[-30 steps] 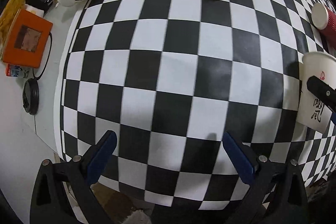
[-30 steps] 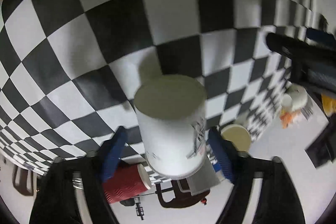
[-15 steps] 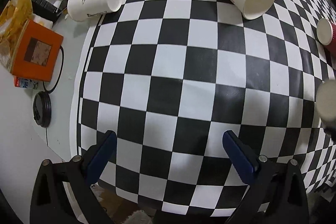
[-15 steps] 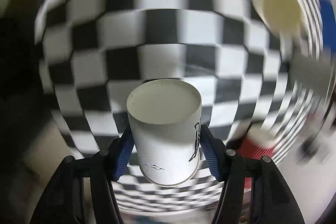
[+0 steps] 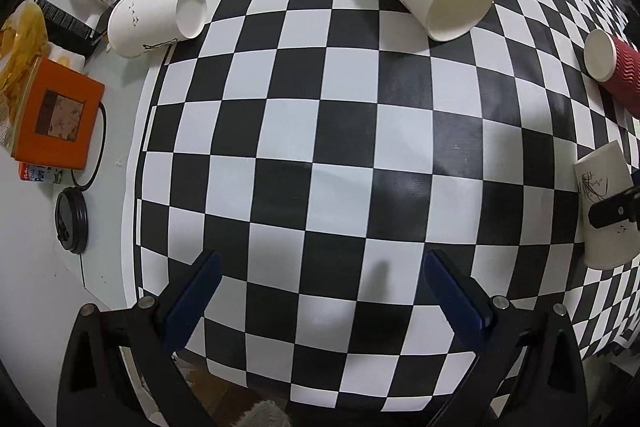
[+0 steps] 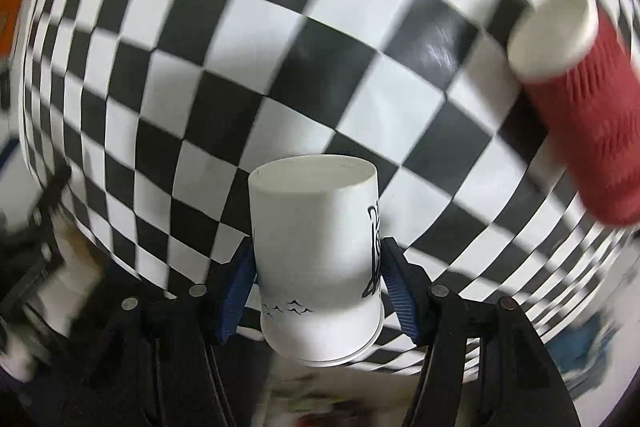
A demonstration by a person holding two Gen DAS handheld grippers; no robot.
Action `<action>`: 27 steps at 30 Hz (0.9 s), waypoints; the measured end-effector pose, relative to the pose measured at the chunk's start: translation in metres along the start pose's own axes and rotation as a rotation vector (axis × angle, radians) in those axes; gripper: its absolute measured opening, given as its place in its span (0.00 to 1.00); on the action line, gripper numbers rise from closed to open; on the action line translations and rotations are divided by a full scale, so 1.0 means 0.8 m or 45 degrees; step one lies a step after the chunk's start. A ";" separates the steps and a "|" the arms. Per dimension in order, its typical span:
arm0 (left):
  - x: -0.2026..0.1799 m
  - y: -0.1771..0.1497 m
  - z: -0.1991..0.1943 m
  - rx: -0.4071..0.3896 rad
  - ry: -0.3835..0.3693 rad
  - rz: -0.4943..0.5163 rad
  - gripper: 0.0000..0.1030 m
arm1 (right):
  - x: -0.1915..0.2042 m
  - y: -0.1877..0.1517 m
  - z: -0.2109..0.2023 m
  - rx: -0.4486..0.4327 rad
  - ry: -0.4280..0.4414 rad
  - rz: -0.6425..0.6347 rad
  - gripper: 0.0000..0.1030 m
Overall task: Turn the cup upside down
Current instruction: 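Lower the inverted white cup onto the table with the right tool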
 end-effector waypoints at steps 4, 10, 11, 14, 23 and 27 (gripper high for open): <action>-0.003 0.001 -0.002 0.003 -0.003 0.008 1.00 | -0.008 0.000 0.005 0.021 0.074 0.089 0.67; -0.013 0.004 -0.010 0.000 -0.004 0.031 1.00 | -0.023 -0.010 0.003 -0.034 0.008 0.107 0.80; -0.014 0.004 -0.010 0.002 -0.007 0.035 1.00 | -0.021 -0.010 -0.003 -0.055 0.022 0.112 0.80; -0.019 0.006 -0.014 0.001 -0.005 0.051 1.00 | -0.012 -0.010 -0.014 -0.104 0.115 0.119 0.80; -0.024 0.018 -0.037 -0.022 -0.017 0.065 1.00 | -0.007 -0.012 -0.053 -0.256 0.215 0.160 0.57; -0.026 0.032 -0.038 -0.014 -0.052 0.052 1.00 | -0.015 -0.016 -0.106 -0.504 0.278 0.228 0.57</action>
Point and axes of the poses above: each gripper's, at about its wrist camera, not at the fingertips, and z roughly the way its jaws point, x to its left, y to its top, the point moved 10 cm from there along z, roughly the way its jaws point, and after that the axes turned 14 degrees about x, right-handed, at the moved point
